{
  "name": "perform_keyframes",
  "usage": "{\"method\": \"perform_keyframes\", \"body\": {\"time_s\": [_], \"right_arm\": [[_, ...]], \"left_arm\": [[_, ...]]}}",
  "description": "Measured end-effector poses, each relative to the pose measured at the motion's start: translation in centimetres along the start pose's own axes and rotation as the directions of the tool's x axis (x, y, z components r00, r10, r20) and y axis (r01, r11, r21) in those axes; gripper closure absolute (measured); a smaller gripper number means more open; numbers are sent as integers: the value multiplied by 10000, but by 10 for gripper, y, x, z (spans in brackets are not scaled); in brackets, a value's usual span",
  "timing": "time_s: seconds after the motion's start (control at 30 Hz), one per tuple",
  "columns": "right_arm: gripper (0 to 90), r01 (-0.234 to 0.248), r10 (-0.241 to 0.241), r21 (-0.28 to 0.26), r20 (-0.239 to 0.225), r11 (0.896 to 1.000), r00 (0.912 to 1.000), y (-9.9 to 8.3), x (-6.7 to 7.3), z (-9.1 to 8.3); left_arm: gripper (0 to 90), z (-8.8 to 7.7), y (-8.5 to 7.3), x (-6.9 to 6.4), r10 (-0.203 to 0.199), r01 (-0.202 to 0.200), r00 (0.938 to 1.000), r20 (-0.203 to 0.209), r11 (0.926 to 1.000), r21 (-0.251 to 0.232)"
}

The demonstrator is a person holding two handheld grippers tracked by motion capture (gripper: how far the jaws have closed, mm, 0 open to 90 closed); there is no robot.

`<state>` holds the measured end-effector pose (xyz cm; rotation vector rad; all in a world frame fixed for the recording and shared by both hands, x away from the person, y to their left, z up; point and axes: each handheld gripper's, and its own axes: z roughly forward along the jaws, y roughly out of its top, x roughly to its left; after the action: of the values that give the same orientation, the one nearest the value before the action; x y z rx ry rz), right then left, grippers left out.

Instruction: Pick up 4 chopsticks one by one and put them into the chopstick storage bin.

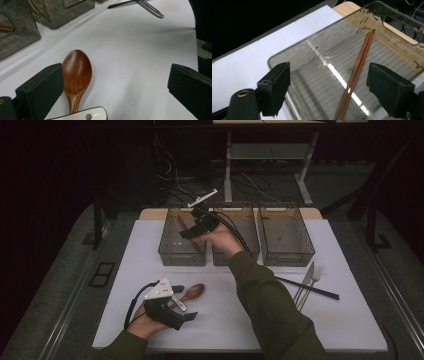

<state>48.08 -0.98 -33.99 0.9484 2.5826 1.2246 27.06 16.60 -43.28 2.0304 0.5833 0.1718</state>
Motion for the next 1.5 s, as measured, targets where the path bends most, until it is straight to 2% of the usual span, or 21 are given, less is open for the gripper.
{"method": "perform_keyframes", "body": {"time_s": [0.13,0.2,0.43,0.57,0.77,0.87,1.07,1.5], "right_arm": [[189,-48,49,61,-170,10000,9998,-10,-6,-12],[187,7,-7,76,-26,10000,10000,-17,-8,-19],[181,115,-115,-7,-50,9999,9999,-39,-14,-44],[164,125,-127,-154,-128,9998,9998,-51,-18,-59],[154,89,-98,-393,-209,9992,9997,-70,-24,-81],[154,222,-229,-426,-156,9988,9996,-81,-27,-92],[155,262,-273,-556,-192,9981,9994,-102,-31,-111],[156,121,-108,-619,221,9980,9997,-146,-43,-142]], "left_arm": [[0,0,0,0,2,-2,10000,-5,10000,19],[0,0,0,0,-1,1,10000,-12,10000,25],[0,1,0,0,-95,95,9999,-41,9999,-48],[0,1,0,0,-56,55,10000,-35,10000,-34],[0,3,-1,1,-241,242,9996,-120,9997,21],[0,4,-1,1,-351,352,9993,-161,9994,63],[0,5,-2,5,-252,253,9995,-192,9997,42],[0,5,-2,5,-128,130,9997,-208,9999,90]]}}
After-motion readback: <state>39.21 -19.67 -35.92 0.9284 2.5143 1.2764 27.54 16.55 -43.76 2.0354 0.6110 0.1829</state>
